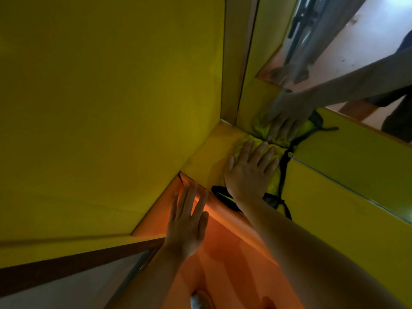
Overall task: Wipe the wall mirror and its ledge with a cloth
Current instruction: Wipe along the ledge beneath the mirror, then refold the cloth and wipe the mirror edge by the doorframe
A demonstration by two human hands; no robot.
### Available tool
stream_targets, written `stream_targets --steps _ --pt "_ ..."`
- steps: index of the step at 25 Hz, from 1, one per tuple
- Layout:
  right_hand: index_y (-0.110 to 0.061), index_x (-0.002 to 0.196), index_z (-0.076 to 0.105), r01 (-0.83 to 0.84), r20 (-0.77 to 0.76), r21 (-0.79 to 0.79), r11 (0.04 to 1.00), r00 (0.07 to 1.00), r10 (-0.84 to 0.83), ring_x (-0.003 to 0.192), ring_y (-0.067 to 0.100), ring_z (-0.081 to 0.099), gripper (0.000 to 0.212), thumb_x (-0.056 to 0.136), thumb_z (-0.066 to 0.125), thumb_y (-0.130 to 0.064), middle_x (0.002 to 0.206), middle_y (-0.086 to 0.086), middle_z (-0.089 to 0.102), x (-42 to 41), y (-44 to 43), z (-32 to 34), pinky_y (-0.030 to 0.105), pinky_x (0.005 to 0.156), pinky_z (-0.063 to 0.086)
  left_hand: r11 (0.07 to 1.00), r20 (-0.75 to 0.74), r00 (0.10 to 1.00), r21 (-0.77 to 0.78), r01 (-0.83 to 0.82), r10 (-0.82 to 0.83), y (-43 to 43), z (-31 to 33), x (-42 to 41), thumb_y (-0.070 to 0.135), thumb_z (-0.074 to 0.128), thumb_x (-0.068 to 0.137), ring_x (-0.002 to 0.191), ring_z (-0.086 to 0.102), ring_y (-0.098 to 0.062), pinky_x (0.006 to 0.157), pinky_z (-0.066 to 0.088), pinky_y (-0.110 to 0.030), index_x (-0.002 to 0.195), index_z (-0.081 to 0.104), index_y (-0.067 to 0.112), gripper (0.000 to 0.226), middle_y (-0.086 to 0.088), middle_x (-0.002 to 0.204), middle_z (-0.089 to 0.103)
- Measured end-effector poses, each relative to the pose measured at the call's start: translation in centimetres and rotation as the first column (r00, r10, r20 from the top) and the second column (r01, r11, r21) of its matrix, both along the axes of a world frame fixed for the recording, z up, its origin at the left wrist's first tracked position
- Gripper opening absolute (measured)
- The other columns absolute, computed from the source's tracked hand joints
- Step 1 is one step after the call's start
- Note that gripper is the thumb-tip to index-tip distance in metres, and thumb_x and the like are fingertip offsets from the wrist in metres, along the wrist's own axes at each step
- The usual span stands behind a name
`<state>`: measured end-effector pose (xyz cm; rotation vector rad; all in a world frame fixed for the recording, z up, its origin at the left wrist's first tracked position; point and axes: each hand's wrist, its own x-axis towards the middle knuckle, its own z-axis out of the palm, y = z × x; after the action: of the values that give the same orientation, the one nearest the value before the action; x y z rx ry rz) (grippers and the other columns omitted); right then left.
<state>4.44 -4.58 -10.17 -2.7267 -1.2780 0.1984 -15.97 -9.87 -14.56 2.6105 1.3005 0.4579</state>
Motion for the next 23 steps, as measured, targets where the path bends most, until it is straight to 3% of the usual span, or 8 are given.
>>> stream_targets --steps 7,11,20,23 --pt "-0.018 0.163 0.008 -0.267 0.006 -0.019 0.964 0.964 0.267 0.156 0.041 -0.002 0.067 0.104 0.022 -0.046 0.17 0.02 0.001 -2.3 5.1 0.5 0.058 0.125 -0.002 0.999 0.094 0.995 -0.039 0.036 -0.032 -2.1 -0.6 -3.7 0.031 0.034 0.108 0.157 0.02 -0.032 0.123 0.021 -0.056 0.157 0.035 0.018 0.051 -0.012 0.168 0.023" --pt "-0.017 0.164 0.004 -0.283 0.001 -0.033 0.958 0.959 0.284 0.156 0.04 -0.005 0.068 0.104 0.018 -0.047 0.17 0.017 -0.001 -2.7 6.1 0.6 0.056 0.125 -0.003 0.998 0.132 0.991 -0.056 0.01 -0.003 -2.4 0.0 -5.4 0.035 0.03 0.109 0.157 0.019 -0.03 0.122 0.026 -0.053 0.156 0.037 0.018 0.05 -0.011 0.167 0.026" --pt "-0.028 0.163 0.001 -0.42 -0.036 -0.086 0.903 0.907 0.419 0.157 0.029 -0.013 0.071 0.101 0.015 -0.06 0.172 0.005 -0.006 -5.7 2.0 1.4 0.053 0.125 -0.007 0.999 0.169 0.986 -0.047 0.015 -0.007 -2.1 3.5 -8.0 0.03 0.037 0.108 0.155 0.025 -0.031 0.119 0.035 -0.048 0.151 0.048 0.013 0.047 -0.009 0.165 0.032" --pt "-0.033 0.163 0.008 -0.543 -0.027 -0.089 0.835 0.839 0.543 0.158 0.031 -0.007 0.072 0.099 0.028 -0.059 0.172 0.002 0.0 -7.0 -0.9 1.4 0.059 0.124 -0.005 0.998 0.166 0.986 -0.059 0.036 -0.025 -1.8 4.8 -8.0 0.028 0.037 0.109 0.156 0.024 -0.029 0.119 0.036 -0.047 0.15 0.05 0.012 0.046 -0.007 0.164 0.034"
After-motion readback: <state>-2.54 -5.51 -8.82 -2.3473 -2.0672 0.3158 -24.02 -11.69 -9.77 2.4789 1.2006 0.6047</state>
